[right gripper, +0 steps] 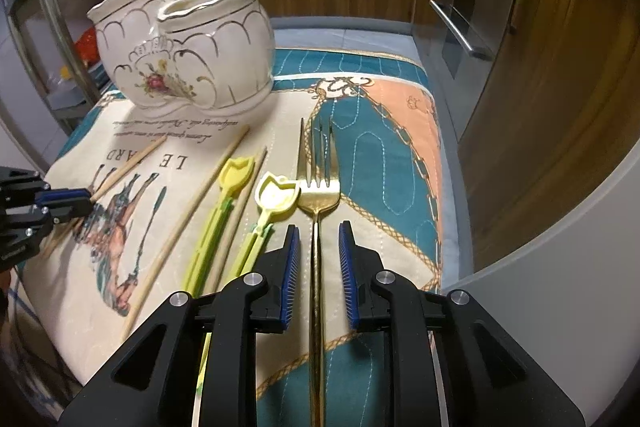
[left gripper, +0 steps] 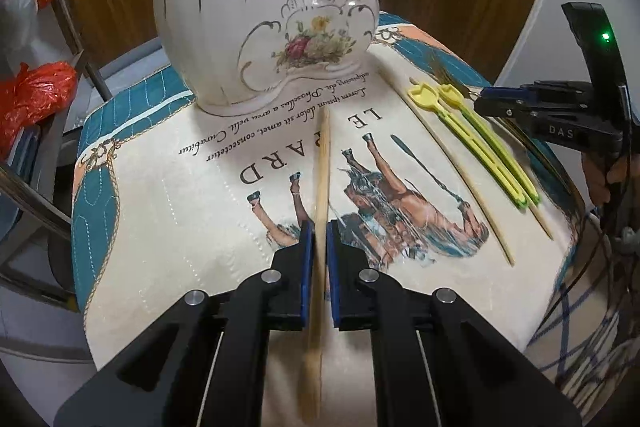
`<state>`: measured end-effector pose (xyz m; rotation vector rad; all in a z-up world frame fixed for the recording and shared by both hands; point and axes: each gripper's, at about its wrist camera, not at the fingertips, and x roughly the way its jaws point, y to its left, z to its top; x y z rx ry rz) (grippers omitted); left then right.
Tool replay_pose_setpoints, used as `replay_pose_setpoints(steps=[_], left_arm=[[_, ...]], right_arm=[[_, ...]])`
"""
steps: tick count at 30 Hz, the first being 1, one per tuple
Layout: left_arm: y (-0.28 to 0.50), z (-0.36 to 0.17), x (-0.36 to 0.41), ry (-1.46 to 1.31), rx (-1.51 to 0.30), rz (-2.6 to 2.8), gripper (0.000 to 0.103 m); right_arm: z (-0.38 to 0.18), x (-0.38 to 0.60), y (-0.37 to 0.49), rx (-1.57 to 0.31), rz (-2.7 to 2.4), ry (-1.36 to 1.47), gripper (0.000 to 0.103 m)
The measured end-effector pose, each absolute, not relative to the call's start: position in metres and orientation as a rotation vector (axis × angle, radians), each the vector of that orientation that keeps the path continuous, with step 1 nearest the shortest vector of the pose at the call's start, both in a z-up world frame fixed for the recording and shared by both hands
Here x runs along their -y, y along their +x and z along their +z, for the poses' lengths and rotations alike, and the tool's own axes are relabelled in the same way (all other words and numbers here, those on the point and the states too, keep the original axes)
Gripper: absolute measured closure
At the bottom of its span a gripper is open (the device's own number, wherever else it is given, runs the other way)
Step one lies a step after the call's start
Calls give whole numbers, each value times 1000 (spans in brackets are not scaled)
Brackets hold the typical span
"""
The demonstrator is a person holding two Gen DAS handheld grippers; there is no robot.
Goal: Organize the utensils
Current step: 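Grasp a third chopstick with the left tool while the right tool grasps the gold fork, then lift the chopstick over the tall cup while the right tool carries the gold fork over the short cup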
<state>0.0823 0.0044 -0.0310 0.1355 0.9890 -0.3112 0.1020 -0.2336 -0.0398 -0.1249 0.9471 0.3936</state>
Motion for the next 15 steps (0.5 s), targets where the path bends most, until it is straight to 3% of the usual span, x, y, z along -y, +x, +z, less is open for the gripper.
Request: replay_pose_setpoints(steps=[6,10,15], left_arm=[[89,-33,5,132,-977,-280,94],[93,-34,10,137,-960,-273,94],[90,-31,10,130,-912,-299,97]], right_arm=[[-40,228,101,-931,407,-130,87],[-41,227,102,-924,411,-110,97],[-39,228,99,-908,408,-95,97]])
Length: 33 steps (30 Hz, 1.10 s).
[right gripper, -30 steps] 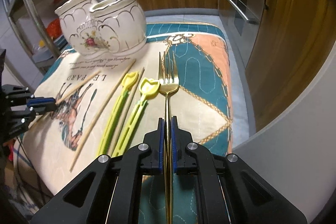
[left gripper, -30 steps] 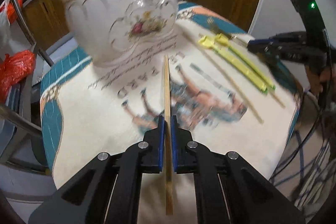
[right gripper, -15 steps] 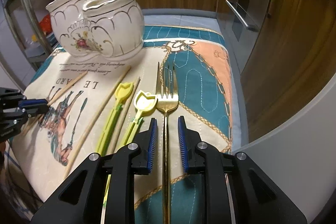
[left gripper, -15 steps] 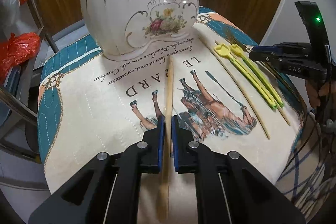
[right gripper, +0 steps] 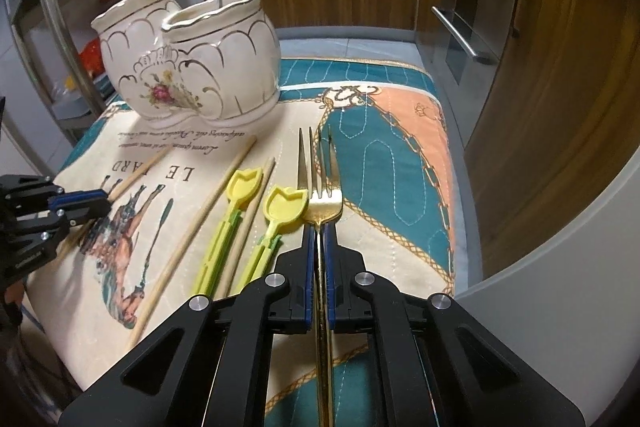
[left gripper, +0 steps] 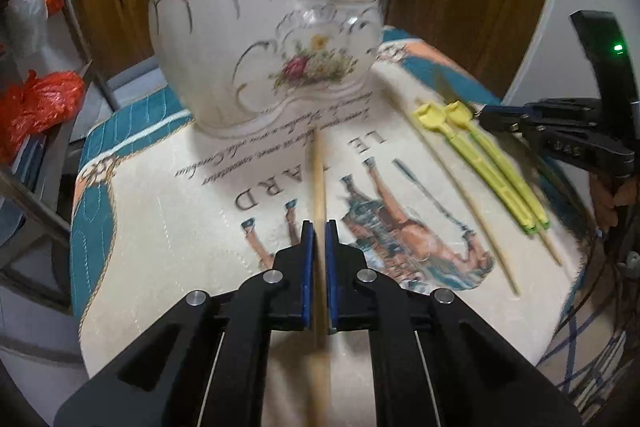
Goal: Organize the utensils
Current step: 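Lift the chopstick over the tall cup while the right tool carries the gold fork over the short cup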
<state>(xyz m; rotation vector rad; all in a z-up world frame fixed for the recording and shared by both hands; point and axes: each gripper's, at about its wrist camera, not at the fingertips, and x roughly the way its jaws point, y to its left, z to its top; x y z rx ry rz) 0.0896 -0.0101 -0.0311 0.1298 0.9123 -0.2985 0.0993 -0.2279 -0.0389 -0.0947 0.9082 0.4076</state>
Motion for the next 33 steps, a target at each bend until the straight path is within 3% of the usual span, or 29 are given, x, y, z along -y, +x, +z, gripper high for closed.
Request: replay_pose_setpoints(steps=[14,26,33], left_arm=[[70,8,-11,74,-713,-345,97],[54,48,-40,-27,-415,-325,97],[71,84,-50,-94,-310,-336,97]], right_arm=[[26,231,48,-603,489,-81,97],[77,219,30,-365,505,-80,97],[107,206,65,-367,511,20,97]])
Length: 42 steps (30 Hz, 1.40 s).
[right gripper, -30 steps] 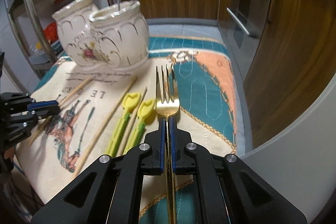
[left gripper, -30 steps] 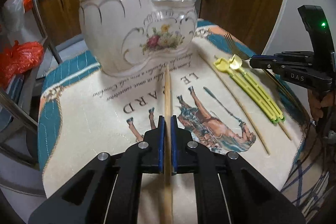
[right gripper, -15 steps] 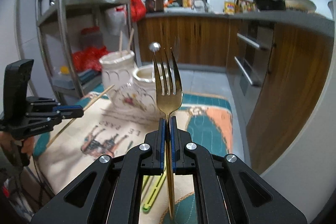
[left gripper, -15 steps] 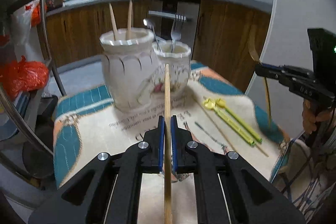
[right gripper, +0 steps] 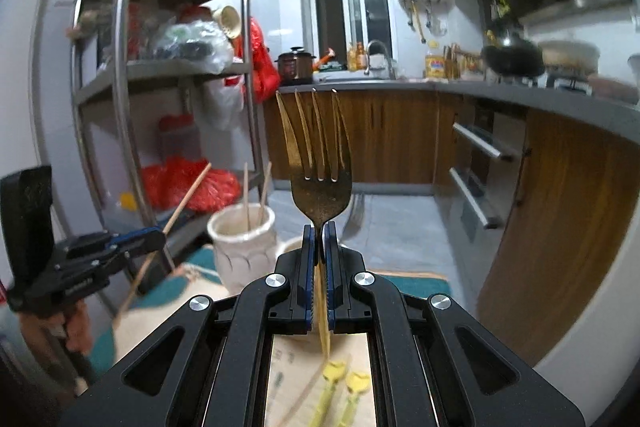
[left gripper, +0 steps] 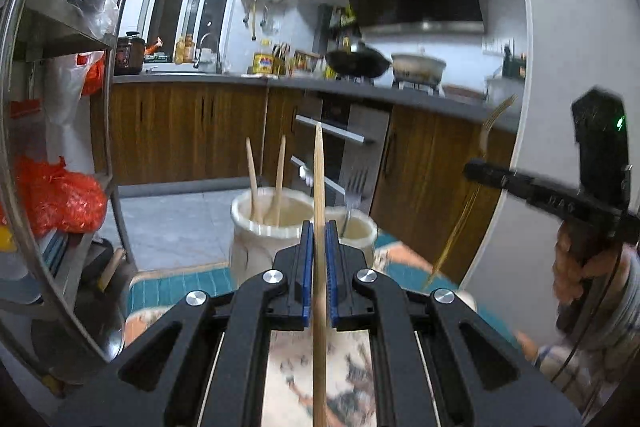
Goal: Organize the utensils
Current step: 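Lift the chopstick over the tall cup while the right tool carries the gold fork over the short cup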
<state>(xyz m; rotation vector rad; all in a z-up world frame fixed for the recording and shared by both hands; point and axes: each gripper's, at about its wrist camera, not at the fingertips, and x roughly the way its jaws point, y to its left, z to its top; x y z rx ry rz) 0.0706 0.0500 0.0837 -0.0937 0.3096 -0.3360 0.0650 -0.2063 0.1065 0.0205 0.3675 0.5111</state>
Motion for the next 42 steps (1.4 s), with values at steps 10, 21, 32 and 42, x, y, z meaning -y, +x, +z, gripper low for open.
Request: replay_pose_setpoints(steps=[10,21,32,42], left_arm=[[133,121,-68,-244,-213,-357,97],[183,113,-50,-242,-98,-232,97],[188,79,-49,-147,-128,-167,97],[170,55,-58,-122,-216,-152,97]], right_arm=[[127,197,101,-362,519,83,97],[140,177,133,-240,481,93,97],[85,164,165,-335,495,110,97],[56,174,169,-418,454,139,97]])
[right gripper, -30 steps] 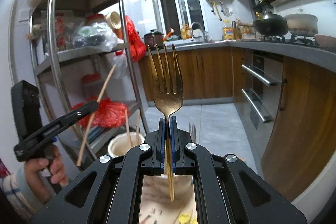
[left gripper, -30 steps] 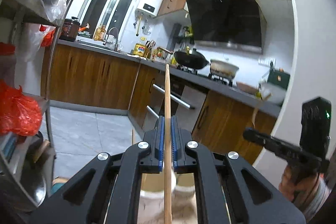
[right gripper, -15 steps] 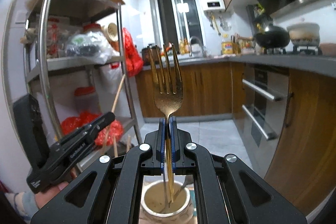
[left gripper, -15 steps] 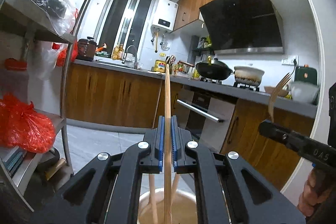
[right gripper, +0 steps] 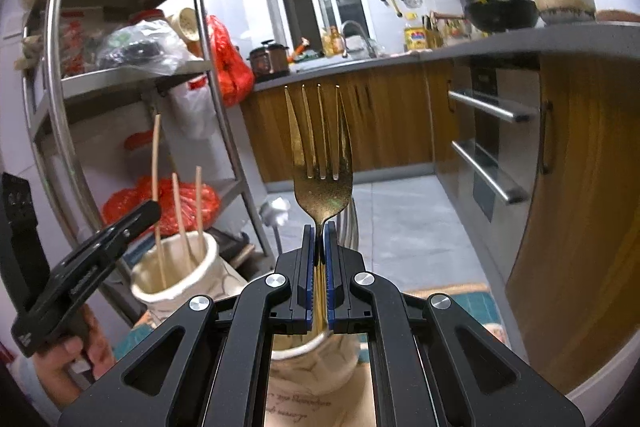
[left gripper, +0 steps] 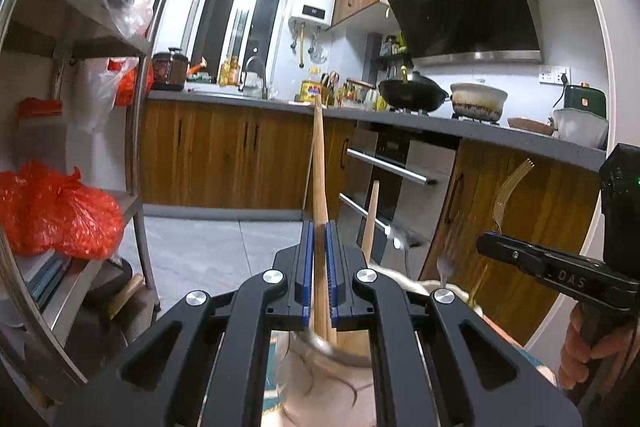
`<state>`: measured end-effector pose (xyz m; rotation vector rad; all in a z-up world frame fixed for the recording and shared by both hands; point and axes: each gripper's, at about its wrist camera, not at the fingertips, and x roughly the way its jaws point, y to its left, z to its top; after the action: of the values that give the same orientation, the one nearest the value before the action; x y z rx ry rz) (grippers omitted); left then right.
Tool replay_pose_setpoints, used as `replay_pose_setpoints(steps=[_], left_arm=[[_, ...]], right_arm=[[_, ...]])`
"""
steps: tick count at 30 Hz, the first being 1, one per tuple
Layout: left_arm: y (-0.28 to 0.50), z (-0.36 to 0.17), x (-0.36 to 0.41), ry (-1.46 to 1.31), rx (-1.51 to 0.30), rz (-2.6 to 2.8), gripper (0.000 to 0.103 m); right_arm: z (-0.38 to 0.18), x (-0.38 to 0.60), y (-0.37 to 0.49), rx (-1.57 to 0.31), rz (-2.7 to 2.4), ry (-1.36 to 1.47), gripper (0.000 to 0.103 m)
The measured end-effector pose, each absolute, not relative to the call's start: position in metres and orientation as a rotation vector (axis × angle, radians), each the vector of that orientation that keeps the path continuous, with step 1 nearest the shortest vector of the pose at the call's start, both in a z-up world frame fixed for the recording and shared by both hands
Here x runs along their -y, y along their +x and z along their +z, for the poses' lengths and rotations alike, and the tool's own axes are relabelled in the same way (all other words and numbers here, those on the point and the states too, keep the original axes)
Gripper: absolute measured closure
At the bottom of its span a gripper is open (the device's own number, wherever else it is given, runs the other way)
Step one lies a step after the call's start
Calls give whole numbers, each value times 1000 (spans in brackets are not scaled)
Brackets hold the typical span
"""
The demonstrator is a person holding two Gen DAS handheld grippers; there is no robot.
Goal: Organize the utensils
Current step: 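Lift the chopstick over the tall cup while the right tool carries the gold fork over the short cup, then open the left tool to drop the chopstick while the right tool releases the fork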
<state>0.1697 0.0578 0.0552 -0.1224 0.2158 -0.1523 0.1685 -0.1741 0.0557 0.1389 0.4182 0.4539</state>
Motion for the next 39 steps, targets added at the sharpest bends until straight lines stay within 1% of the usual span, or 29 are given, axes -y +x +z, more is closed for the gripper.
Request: replay_pose_setpoints(steps=[8,10,12,14,15,19,20,21,23,24,25,26,27,28,29,30,31,32,34,39], left_arm=[[178,50,-54,-99,-278,-147,97],[179,51,-55,-96,-291,-136,95],[180,52,-55,-92,-306,-133,88],[179,53,-56,-92,-312,-128,64],[177,54,-57,-93,-311,-124,62],[173,58,-57,-73,-318,-117,61],[172,59,-57,-68,-322,-117,57],[171,60,-57,-66,-323,-117,55],[166,63,-57,-65,-321,-112,43],[163,65,-58,-64,-321,-110,42],[161,66,-58,-64,-323,-108,37],[159,67,-58,-65,-327,-103,29],[156,69,-58,-67,-329,-96,26],[153,70,-59,-68,-327,-94,19],[150,73,-59,-69,-323,-92,14],[145,76,-59,-68,-316,-88,12],[142,78,-59,-66,-312,-85,7],[138,81,-58,-59,-307,-81,5],[132,85,-56,-52,-307,-74,6],[113,89,-53,-68,-331,-84,6]], right_arm=[[53,172,174,-446,421,131,97],[53,174,177,-457,414,141,97],[51,176,179,-470,408,150,97],[50,177,181,-478,405,154,96],[49,177,182,-481,404,156,96],[48,178,183,-490,399,157,91],[48,179,183,-493,401,160,88],[49,180,182,-492,401,162,82],[52,182,179,-483,399,165,65],[53,183,178,-479,400,170,63],[55,185,176,-477,401,176,58],[56,187,175,-476,401,179,49],[57,188,173,-476,403,182,44],[58,190,171,-475,407,185,35],[59,192,168,-469,411,188,28],[61,193,165,-465,413,187,24],[62,195,162,-459,417,188,16],[64,197,158,-451,427,193,8],[68,203,150,-445,437,206,5],[73,212,131,-448,393,176,5]])
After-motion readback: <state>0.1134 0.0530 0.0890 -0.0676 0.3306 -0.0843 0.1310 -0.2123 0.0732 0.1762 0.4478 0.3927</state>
